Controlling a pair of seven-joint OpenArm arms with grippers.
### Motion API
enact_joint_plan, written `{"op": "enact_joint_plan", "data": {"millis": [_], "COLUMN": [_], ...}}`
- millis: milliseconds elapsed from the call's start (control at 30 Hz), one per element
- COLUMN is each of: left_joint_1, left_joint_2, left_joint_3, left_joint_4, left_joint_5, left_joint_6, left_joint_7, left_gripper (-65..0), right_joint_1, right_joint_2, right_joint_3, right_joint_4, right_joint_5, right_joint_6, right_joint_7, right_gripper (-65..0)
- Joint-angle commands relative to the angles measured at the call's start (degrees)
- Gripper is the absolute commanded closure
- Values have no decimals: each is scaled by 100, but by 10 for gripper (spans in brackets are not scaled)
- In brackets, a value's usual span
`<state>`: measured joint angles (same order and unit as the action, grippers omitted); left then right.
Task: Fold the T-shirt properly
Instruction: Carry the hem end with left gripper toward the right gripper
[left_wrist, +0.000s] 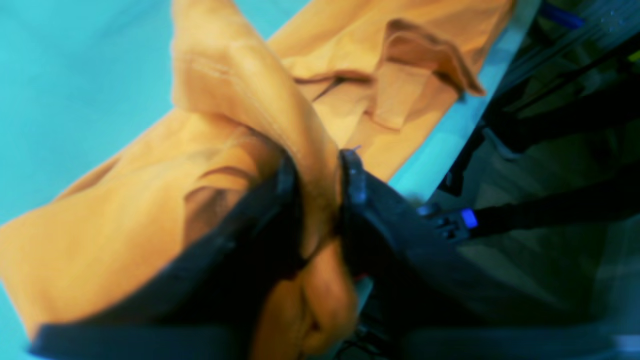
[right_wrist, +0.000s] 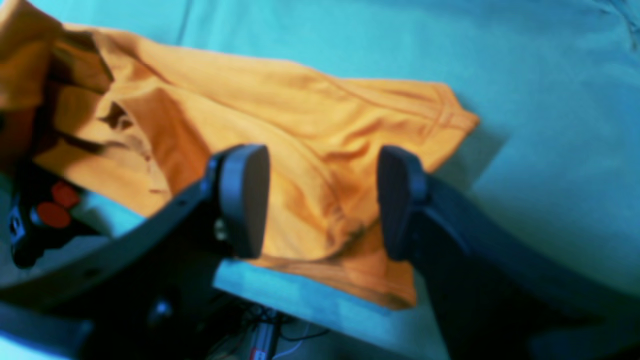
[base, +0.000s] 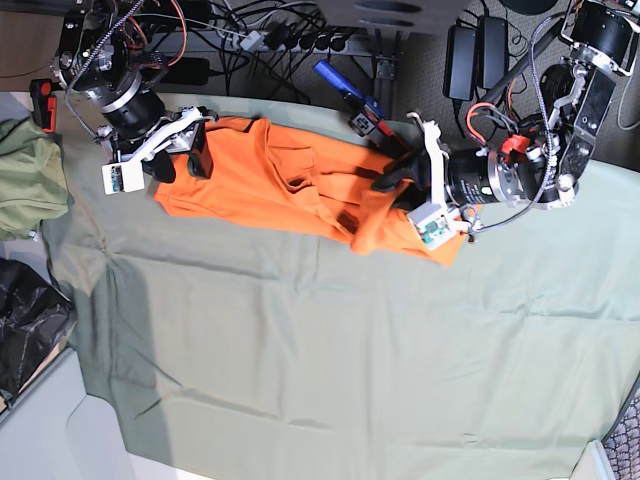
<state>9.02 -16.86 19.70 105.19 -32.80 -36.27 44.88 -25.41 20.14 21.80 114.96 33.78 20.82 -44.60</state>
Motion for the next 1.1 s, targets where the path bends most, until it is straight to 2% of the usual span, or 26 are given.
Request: {"op": "enact_joint_plan", "data": {"millis": [0,100,233,367,500,600,700,800,867,933,967,1000,1067], "left_joint_1": [-61,-83,-273,-328,-332,-409,-492,-520,-516,-501,-468,-413,-260], "left_joint_2": [46,116,114,225,439,472,439,442,442,442,442,442,428], "left_joint_3": [9,11,9,11,11,-7,-334,-944,-1351,-1644,-1738,-1799,-1812], "left_joint_4": [79,79,76,76,85,146,173,173,173,173,173,173,173], "left_joint_5": [-33,223,501,437,26,35,46,-17,-131,-129,-129,-129,-122], "left_joint_6": [-35,-33,-17,-17,-15,-15,-13,31,35,26,26,26,2], "left_joint_7": [-219,-380,-398,-417,-415,-409,-372,-341,-308,-236,-223,-225,-221], "left_gripper": [-202,-268,-272,-302,-302,-301,-301,-296,-230,-96,-24,0,0], "right_joint_1": [0,0,0,0,0,0,0,2,2,4,2,2,20], "right_joint_2": [66,66,66,63,66,66,66,66,66,66,66,66,66], "right_joint_3": [52,52,52,52,52,52,52,52,52,52,52,52,52], "right_joint_4": [85,85,85,85,85,85,85,85,85,85,85,85,85], "right_joint_5": [52,52,57,72,68,68,68,70,68,68,68,68,68], "right_joint_6": [258,256,258,258,258,258,258,258,258,258,258,258,258], "right_joint_7": [131,131,131,131,133,133,133,133,136,179,232,271,282], "right_gripper": [-343,-343,-343,-343,-343,-343,-343,-343,-343,-338,-310,-255,-97]}}
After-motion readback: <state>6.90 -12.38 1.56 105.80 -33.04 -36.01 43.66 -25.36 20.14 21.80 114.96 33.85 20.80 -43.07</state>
